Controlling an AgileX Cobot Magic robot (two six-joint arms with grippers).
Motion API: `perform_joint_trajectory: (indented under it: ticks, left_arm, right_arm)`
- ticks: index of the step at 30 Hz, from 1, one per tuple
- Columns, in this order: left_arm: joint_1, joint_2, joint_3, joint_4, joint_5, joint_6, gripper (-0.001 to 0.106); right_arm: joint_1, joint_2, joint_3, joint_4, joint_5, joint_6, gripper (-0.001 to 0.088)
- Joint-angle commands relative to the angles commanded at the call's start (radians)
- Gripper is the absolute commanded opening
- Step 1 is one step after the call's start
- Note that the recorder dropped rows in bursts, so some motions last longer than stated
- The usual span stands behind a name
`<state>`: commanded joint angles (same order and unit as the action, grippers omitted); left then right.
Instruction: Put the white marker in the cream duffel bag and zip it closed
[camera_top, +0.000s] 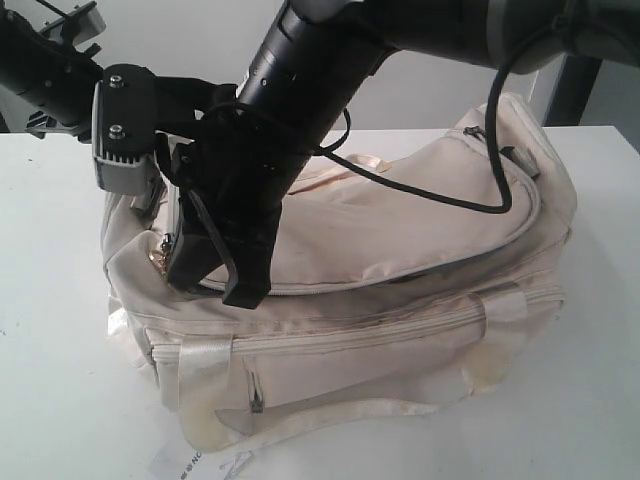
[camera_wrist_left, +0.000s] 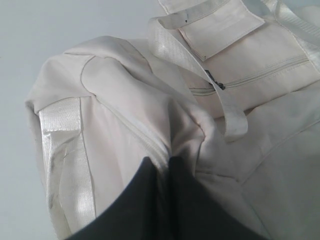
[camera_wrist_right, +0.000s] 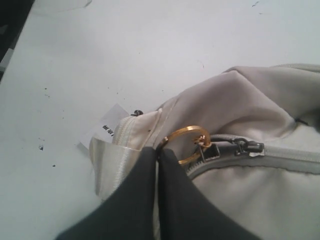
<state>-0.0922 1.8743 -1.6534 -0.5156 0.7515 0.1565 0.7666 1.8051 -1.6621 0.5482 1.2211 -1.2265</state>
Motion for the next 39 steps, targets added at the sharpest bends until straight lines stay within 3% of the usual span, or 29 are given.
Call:
perform_joint_trajectory:
  ticks: [15,39]
  left_arm:
    - [0.000,0.000,0.000,0.004,-0.008,0.000,0.000]
    - [0.002,0.000,0.000,0.026,-0.014,0.000,0.000]
  right_arm:
    - [0.033,0.000,0.000,-0.006,0.000,0.019,0.0000]
    - [0.032,-0.051,0.046,-0.052,0.000,0.078,0.0000]
